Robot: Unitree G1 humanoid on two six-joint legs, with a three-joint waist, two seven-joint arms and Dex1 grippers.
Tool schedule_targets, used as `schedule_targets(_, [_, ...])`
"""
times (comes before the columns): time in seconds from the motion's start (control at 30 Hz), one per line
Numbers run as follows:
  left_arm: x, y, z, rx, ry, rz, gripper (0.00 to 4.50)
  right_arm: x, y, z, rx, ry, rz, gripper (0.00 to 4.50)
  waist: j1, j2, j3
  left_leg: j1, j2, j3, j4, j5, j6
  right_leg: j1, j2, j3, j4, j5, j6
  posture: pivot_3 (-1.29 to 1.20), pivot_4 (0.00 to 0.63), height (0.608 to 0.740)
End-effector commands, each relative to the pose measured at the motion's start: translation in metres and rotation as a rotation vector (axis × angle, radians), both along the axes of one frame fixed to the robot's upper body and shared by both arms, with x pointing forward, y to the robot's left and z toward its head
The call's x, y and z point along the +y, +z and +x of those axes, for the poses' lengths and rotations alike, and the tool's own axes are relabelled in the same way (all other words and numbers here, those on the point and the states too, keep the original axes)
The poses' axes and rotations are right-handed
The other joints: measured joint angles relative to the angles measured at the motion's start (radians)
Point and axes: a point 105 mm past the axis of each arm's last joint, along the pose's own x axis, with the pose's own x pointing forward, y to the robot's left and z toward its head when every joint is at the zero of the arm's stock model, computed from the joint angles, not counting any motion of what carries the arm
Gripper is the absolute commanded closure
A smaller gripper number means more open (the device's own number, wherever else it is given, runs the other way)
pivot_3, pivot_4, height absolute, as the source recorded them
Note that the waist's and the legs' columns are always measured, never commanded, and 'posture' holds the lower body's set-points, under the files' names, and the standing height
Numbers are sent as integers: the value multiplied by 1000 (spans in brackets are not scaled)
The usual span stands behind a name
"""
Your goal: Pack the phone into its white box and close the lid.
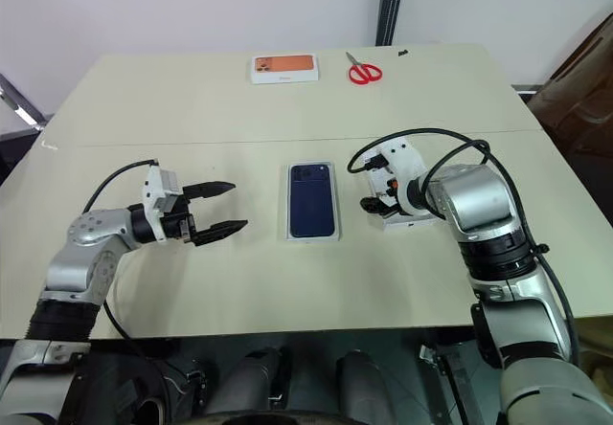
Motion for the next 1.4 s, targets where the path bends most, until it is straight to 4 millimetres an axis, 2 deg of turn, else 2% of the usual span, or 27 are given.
schedule_targets(0.03, [-3,9,-1,-46,4,-3,11,14,19,6,-17,-8,39,0,0,0,0,0,0,0,0,0,0,0,0,0,0,0,0,0,150,734])
schedule_targets(0.2, [-6,10,0,-54,16,-16,11,20,18,10,-5,-40,45,0,6,0,0,0,0,0,0,0,0,0,0,0,0,0,0,0,150,734])
schedule_targets(0.43, [-8,10,1,-53,30,-20,11,13,7,11,5,-91,-7,0,3,0,0,0,0,0,0,0,0,0,0,0,0,0,0,0,150,734])
schedule_targets(0.73, [-12,9,0,-50,36,-27,11,15,2,7,32,-117,-16,0,1,0,0,0,0,0,0,0,0,0,0,0,0,0,0,0,150,734])
schedule_targets(0.83, [-13,8,0,-50,38,-29,0,16,-2,7,39,-127,-23,831,2,0,0,0,0,0,0,0,0,0,0,0,0,0,0,0,150,734])
schedule_targets(0.93, [-13,9,0,-49,41,-32,0,15,-6,7,44,-141,-34,2405,1,0,0,0,0,0,0,0,0,0,0,0,0,0,0,0,150,734])
schedule_targets(0.97, [-13,9,1,-49,42,-33,0,15,-8,7,46,-146,-36,2763,1,0,0,0,0,0,0,0,0,0,0,0,0,0,0,0,150,734])
schedule_targets(1.07, [-13,11,1,-48,46,-35,0,13,-11,6,53,-162,-39,4450,1,0,0,0,0,0,0,0,0,0,0,0,0,0,0,0,150,734])
schedule_targets(1.3, [-12,10,1,-42,51,-38,0,13,-5,11,28,-202,-23,4450,1,0,0,0,0,0,0,0,0,0,0,0,0,0,0,0,150,734])
schedule_targets(1.4, [-11,10,2,-40,57,-45,0,26,8,17,-17,-196,94,4450,0,0,0,0,0,0,0,0,0,0,0,0,0,0,0,0,150,734])
